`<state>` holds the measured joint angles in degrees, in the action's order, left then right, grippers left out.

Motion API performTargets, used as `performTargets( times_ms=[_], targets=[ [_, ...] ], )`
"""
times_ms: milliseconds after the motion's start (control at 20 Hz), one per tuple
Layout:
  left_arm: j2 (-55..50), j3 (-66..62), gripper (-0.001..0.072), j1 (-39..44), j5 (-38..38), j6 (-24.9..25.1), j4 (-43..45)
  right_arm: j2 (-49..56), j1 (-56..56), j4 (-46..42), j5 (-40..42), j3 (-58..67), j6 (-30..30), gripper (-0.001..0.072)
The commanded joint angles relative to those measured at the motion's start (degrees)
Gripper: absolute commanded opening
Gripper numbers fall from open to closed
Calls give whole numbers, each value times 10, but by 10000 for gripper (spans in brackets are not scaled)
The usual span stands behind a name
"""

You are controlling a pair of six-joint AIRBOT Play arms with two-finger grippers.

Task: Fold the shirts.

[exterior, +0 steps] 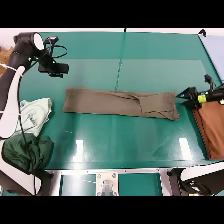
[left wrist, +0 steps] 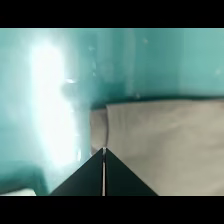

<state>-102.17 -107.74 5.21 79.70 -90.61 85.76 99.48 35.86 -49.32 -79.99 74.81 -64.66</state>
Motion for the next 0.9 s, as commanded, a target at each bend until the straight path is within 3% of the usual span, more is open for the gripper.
performTargets(
  times_ms=[0,250,350,400,450,500,550,700,850],
  targets=[
    [0,-8,20,-7,21,7,-63,19,16,6,-3,-47,83,692],
    [0,-8,20,-7,13,13,-136,75,-17,92,3,-39,110,691],
    [-1,-8,20,-7,7,23,-169,77,-40,93,16,-35,107,625],
    [-1,-8,20,-4,2,26,-186,77,-51,93,20,-28,101,561],
    [-2,-8,20,2,-3,26,-191,77,-60,93,19,-20,97,279],
    [-2,-5,20,13,-10,26,-189,77,-68,93,13,-9,96,60],
    [-3,0,20,27,-19,27,-190,77,-73,93,0,2,96,25],
    [-4,29,19,83,-73,31,-190,61,-76,93,-46,55,67,21],
    [-6,82,19,170,-181,31,-210,13,-77,93,-96,120,31,20]
  ],
)
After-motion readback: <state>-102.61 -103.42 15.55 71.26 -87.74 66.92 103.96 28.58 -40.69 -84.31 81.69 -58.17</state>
